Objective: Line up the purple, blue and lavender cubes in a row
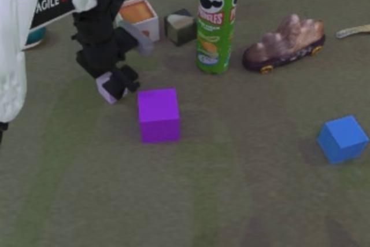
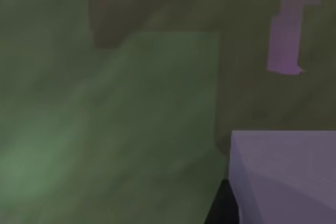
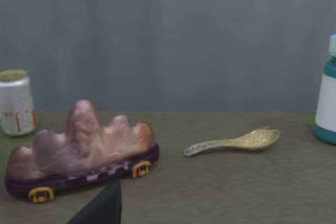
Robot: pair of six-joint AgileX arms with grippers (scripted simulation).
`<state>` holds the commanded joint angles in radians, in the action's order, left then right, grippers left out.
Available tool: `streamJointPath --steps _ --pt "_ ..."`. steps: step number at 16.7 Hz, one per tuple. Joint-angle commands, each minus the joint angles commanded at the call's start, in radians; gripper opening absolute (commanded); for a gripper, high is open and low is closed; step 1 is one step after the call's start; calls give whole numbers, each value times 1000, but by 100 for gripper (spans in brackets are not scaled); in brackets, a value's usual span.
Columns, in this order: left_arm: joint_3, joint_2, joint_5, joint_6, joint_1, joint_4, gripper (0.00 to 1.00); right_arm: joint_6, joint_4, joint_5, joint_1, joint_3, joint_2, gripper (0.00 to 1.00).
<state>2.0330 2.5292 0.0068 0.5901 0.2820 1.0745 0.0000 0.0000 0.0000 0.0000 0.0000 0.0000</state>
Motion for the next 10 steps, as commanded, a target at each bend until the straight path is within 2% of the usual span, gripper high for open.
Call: streamJointPath --steps 1,2,9,10 --pt "0 0 0 0 0 0 2 0 0 0 0 0 0 100" --pt "0 0 0 0 0 0 0 0 0 0 0 0 0 100" --pt "0 0 0 0 0 0 0 0 0 0 0 0 0 100" --pt "3 -34 15 -9 4 13 0 0 0 0 0 0 0 100"
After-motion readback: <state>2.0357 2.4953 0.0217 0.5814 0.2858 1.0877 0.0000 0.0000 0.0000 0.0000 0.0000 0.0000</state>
